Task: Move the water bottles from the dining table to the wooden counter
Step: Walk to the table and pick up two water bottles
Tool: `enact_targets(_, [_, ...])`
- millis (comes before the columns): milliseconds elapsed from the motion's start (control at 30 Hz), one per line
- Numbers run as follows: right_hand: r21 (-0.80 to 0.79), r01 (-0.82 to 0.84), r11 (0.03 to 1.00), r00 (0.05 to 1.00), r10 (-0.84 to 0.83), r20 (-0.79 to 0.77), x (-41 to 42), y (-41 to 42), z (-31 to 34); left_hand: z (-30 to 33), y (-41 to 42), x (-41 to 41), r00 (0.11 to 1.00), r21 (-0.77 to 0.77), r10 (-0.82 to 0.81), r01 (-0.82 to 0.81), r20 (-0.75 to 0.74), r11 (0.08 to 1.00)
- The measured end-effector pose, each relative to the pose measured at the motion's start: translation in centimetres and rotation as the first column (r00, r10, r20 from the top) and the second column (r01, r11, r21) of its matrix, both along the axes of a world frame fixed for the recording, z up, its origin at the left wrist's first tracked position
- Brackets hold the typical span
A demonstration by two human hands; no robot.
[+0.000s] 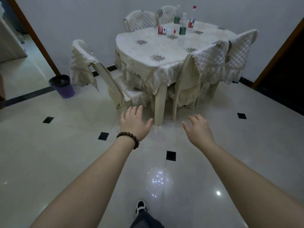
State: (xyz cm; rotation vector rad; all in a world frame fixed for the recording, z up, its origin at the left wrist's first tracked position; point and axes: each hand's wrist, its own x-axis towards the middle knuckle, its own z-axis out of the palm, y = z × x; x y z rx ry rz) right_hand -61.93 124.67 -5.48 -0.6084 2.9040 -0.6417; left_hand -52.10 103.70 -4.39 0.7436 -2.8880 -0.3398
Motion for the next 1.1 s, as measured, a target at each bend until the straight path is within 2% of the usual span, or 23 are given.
enact_targets(267, [-0.020, 0.034, 0.999, 0.998, -0.035, -0.048, -10.3, -12.7, 2.1, 1.1, -12.4, -11.4, 0.998, -0.018, -0.044, 0.044, -0.038, 0.999])
enact_targets(667, [-0.047, 0.111, 0.993, 0.988, -0.115, -0.099, -28.7, -21.6, 0.8, -0.5, -22.4, -29.7, 0.994, -0.004, -0.097, 0.097, -0.046, 0.995])
enact_targets(933, [-0.059, 0.163, 0.985, 0.986, -0.165, -0.036, -45.3, -27.4, 1.4, 0.6, -28.7, -47.8, 0.991, 0.011, -0.133, 0.133, -0.012, 0.991])
enact_targets(1100, [-0.041, 0.180, 0.983, 0.983, -0.181, -0.016, -53.6, -30.2, 2.0, 1.3, -32.7, -56.0, 0.990, -0.019, -0.139, 0.139, -0.003, 0.990])
